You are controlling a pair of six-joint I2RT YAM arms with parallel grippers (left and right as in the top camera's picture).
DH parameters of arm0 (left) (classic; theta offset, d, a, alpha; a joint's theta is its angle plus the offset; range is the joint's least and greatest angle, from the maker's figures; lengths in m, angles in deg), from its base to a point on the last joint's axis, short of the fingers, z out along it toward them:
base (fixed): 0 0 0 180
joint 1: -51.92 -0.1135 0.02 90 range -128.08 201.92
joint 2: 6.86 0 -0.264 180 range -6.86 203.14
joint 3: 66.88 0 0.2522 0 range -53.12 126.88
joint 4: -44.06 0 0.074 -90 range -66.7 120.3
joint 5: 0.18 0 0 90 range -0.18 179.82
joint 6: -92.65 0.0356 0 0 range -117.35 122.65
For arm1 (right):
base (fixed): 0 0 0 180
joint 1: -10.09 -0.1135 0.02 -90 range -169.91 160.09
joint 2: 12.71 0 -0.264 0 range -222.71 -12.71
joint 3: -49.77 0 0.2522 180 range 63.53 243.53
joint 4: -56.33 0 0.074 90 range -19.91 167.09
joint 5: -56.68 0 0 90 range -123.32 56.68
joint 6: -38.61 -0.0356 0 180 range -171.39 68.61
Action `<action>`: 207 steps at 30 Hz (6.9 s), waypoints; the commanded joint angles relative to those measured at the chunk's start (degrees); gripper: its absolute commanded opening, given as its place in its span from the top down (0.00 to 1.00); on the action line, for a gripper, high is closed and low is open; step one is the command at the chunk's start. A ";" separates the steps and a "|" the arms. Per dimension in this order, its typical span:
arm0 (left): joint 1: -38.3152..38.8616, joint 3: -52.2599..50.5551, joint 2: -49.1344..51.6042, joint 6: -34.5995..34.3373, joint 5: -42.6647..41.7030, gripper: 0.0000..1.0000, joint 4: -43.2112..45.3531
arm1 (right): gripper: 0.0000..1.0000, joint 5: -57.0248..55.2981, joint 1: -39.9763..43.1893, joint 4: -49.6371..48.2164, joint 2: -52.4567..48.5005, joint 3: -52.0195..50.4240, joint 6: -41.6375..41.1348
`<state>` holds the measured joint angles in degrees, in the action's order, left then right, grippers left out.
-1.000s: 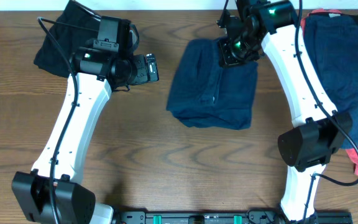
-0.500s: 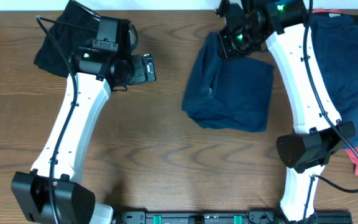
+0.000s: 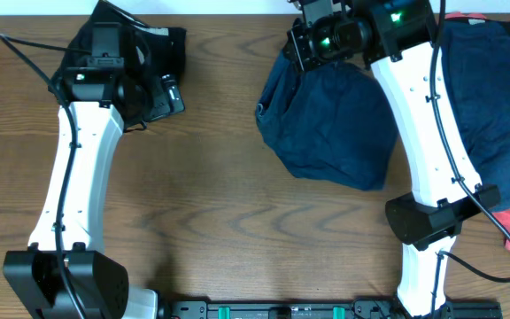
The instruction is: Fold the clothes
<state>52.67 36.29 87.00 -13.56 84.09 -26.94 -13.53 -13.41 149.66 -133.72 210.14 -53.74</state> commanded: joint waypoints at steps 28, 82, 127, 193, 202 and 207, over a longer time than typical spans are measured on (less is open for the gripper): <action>-5.57 0.83 0.11 1.60 0.87 0.02 -1.88 | 0.99 1.18 8.66 7.30 1.09 -16.09 3.78; 3.39 0.26 0.13 4.20 0.46 0.02 -1.95 | 0.01 -4.11 20.72 -15.50 1.01 -47.87 3.26; 10.16 -0.79 0.33 8.94 0.31 0.02 0.59 | 0.36 4.28 15.74 -15.61 2.95 -31.12 -3.39; 48.17 -0.79 36.06 29.27 20.92 0.58 18.95 | 0.27 1.20 32.46 -12.26 2.93 -31.19 -0.92; 45.00 -0.55 35.32 24.85 25.53 0.94 18.10 | 0.27 0.98 32.46 -12.00 2.93 -31.19 -0.52; 41.46 1.66 31.67 20.90 27.10 0.94 13.40 | 0.27 0.98 32.46 -12.02 2.93 -31.19 -0.52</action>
<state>97.00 37.19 119.37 11.44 108.54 -11.53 -12.35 19.18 137.60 -131.84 178.51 -55.20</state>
